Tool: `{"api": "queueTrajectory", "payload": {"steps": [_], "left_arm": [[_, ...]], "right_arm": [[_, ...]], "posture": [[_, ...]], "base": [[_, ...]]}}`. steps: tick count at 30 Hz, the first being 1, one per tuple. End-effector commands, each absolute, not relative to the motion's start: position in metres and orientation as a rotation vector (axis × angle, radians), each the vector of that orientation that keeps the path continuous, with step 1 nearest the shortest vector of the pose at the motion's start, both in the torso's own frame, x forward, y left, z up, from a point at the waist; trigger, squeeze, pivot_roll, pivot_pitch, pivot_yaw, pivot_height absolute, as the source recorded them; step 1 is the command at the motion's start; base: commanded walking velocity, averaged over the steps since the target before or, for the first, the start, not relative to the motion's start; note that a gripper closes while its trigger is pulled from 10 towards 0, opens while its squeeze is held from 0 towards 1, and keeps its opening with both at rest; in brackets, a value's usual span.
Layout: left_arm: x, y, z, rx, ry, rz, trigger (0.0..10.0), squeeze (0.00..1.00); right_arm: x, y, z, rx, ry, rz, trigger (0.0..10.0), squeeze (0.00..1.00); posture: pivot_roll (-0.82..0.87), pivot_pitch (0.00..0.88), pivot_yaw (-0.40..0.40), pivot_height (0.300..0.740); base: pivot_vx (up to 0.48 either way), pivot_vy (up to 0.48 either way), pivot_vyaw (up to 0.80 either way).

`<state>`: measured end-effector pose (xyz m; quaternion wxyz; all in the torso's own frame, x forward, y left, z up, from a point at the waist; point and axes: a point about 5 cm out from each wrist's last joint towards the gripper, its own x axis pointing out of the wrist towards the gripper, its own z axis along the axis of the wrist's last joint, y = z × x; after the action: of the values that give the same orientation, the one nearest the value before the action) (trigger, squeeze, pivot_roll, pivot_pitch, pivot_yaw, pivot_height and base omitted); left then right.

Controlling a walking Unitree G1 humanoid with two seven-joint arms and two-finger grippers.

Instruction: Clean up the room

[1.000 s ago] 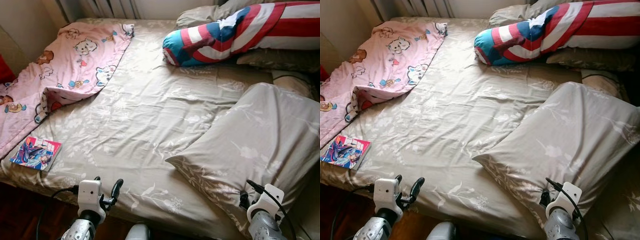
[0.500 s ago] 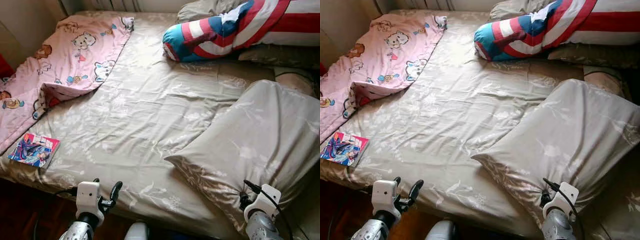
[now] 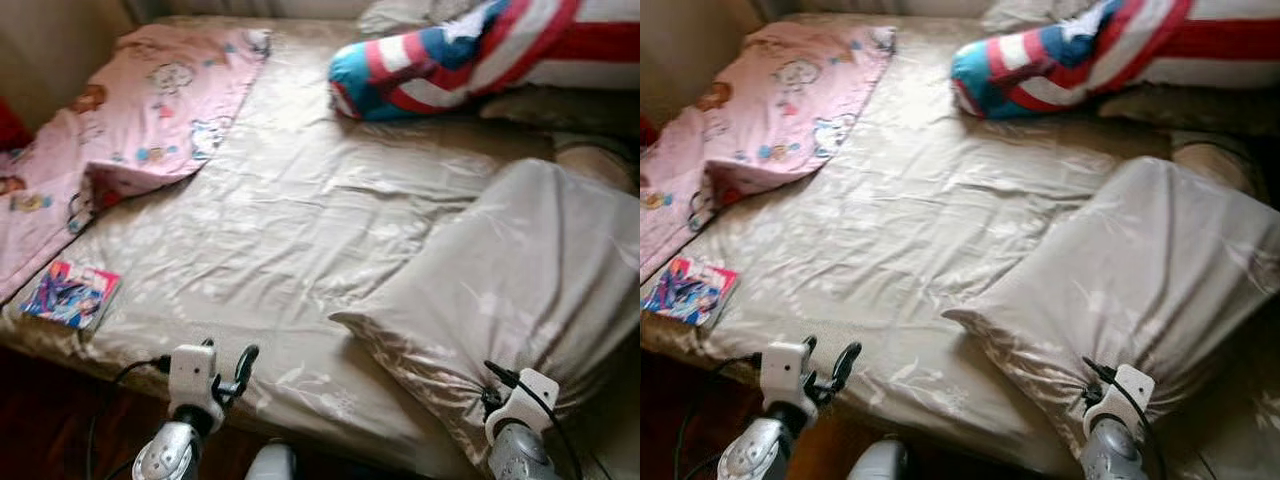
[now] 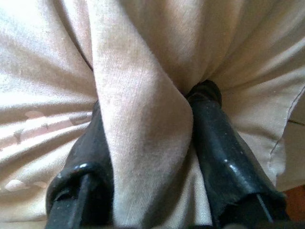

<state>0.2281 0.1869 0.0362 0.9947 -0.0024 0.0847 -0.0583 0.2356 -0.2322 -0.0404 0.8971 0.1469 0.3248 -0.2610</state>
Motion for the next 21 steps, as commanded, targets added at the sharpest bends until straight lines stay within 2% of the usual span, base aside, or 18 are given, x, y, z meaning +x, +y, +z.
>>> {"api": "queueTrajectory", "payload": {"steps": [1,7,9,10,12,17,19,21], "left_arm": [[0.228,0.189,0.033,0.013,0.181,-0.113,10.0,0.00],[0.233,0.189,0.032,0.012,0.180,-0.112,10.0,0.00],[0.236,0.189,0.032,0.011,0.179,-0.113,10.0,0.00],[0.236,0.189,0.032,0.011,0.179,-0.113,10.0,0.00],[0.238,0.188,0.031,0.009,0.178,-0.114,10.0,0.00],[0.241,0.187,0.031,0.006,0.176,-0.114,10.0,0.00],[0.242,0.186,0.030,0.003,0.174,-0.115,10.0,0.00],[0.242,0.186,0.030,0.003,0.173,-0.115,10.0,0.00]], "right_arm": [[0.212,-0.228,-0.058,0.305,0.784,-0.569,0.0,0.00],[0.217,-0.255,-0.044,0.218,0.702,-0.649,0.0,0.00],[0.216,-0.278,-0.032,0.162,0.647,-0.740,0.0,0.00],[0.216,-0.278,-0.032,0.162,0.647,-0.740,0.0,0.00],[0.207,-0.309,-0.016,0.093,0.584,-0.870,0.0,0.00],[0.200,-0.333,0.000,0.006,0.528,-0.963,0.0,0.00],[0.192,-0.359,0.020,-0.053,0.470,-1.071,0.0,0.00],[0.189,-0.369,0.029,-0.074,0.446,-1.115,0.0,0.00]], "posture": [[-0.05,0.245,0.124,0.681],[-0.07,0.233,0.124,0.681],[-0.10,0.229,0.123,0.681],[-0.10,0.229,0.123,0.681],[-0.11,0.225,0.120,0.681],[-0.12,0.224,0.120,0.681],[-0.14,0.221,0.118,0.681],[-0.14,0.220,0.118,0.681]], "base": [[0.000,0.000,0.00],[0.000,0.000,0.00],[0.000,0.000,0.00],[0.000,0.000,0.00],[0.000,0.000,0.00],[0.000,0.000,0.00],[0.000,0.000,0.00],[0.000,0.000,0.00]]}}
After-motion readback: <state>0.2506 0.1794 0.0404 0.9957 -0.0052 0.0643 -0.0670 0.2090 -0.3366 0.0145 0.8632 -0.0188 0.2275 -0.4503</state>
